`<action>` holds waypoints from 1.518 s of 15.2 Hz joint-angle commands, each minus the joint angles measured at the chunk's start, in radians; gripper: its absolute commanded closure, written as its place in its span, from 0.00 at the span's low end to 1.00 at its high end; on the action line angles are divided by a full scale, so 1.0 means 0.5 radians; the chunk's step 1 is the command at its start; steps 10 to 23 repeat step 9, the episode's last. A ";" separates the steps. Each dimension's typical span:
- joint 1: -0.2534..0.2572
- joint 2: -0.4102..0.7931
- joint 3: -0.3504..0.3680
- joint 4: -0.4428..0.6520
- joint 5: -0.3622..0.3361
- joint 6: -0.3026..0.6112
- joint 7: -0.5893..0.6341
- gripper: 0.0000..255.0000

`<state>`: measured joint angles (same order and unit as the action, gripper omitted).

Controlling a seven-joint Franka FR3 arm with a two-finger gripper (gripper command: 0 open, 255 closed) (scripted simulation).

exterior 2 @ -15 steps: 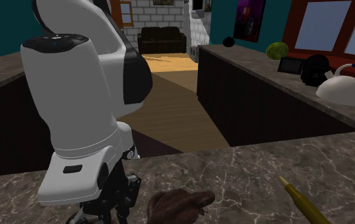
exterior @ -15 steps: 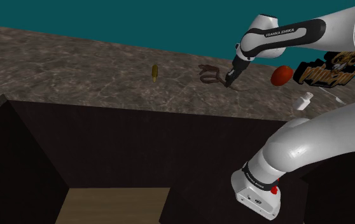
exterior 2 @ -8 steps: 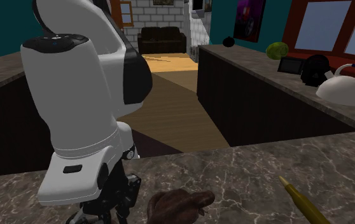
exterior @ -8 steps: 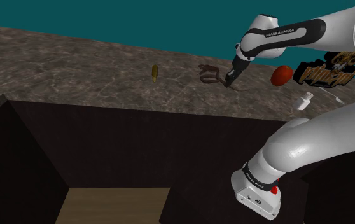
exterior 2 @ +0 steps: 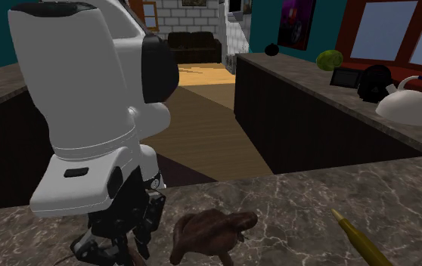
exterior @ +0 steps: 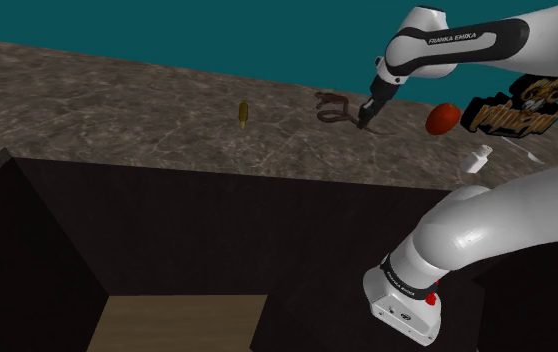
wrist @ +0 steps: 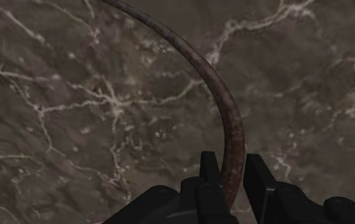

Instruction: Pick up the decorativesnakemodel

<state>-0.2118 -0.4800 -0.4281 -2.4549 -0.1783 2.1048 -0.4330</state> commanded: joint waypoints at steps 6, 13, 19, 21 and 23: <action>0.005 -0.041 0.033 0.165 0.014 -0.205 0.004 1.00; 0.006 -0.046 0.038 0.192 0.016 -0.237 0.004 1.00; 0.006 -0.046 0.038 0.192 0.016 -0.237 0.004 1.00; 0.006 -0.046 0.038 0.192 0.016 -0.237 0.004 1.00; 0.006 -0.046 0.038 0.192 0.016 -0.237 0.004 1.00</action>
